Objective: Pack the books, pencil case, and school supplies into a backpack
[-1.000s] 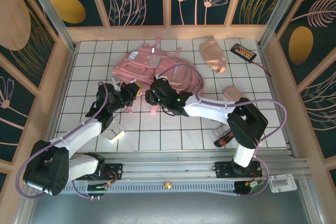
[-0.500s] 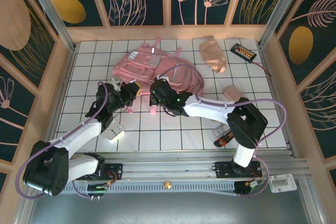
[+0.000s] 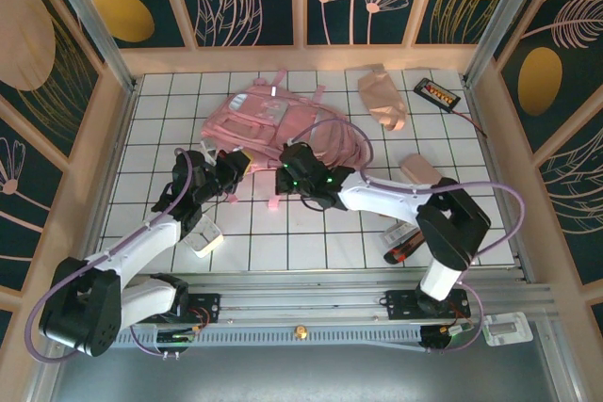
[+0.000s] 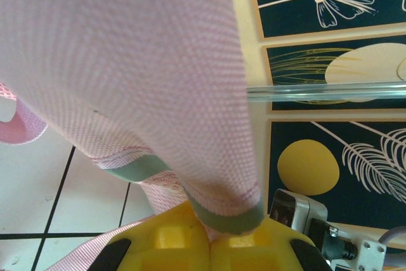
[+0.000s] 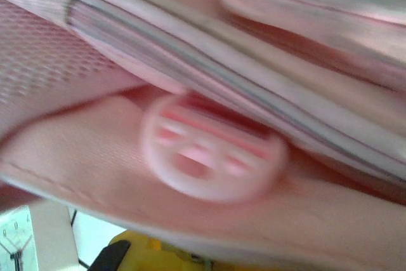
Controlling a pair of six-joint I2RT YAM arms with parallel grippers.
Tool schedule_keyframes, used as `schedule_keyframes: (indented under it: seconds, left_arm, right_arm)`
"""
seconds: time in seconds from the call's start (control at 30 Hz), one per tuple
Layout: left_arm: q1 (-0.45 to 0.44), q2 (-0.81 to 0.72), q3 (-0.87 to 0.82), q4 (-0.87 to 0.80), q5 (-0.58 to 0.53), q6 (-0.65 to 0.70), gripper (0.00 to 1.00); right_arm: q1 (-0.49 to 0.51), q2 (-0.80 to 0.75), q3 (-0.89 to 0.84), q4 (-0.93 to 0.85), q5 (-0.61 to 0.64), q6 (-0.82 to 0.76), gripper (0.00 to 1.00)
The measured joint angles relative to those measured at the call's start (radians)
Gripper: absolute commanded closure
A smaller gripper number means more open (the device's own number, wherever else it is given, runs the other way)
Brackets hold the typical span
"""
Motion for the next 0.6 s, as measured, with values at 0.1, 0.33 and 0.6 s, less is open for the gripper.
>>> schedule_keyframes:
  seconds: [0.1, 0.33, 0.6]
  left_arm:
    - [0.0, -0.006, 0.0, -0.015, -0.002, 0.018, 1.0]
    - [-0.008, -0.012, 0.0, -0.018, 0.001, 0.037, 1.0]
    - [-0.012, -0.013, 0.0, -0.025, 0.014, 0.053, 1.0]
  right_arm:
    - [-0.028, -0.071, -0.063, -0.016, -0.025, 0.002, 1.0]
    - [-0.099, -0.235, -0.21, -0.042, -0.07, 0.004, 1.0]
    - [-0.211, -0.384, -0.358, -0.062, -0.128, -0.021, 1.0]
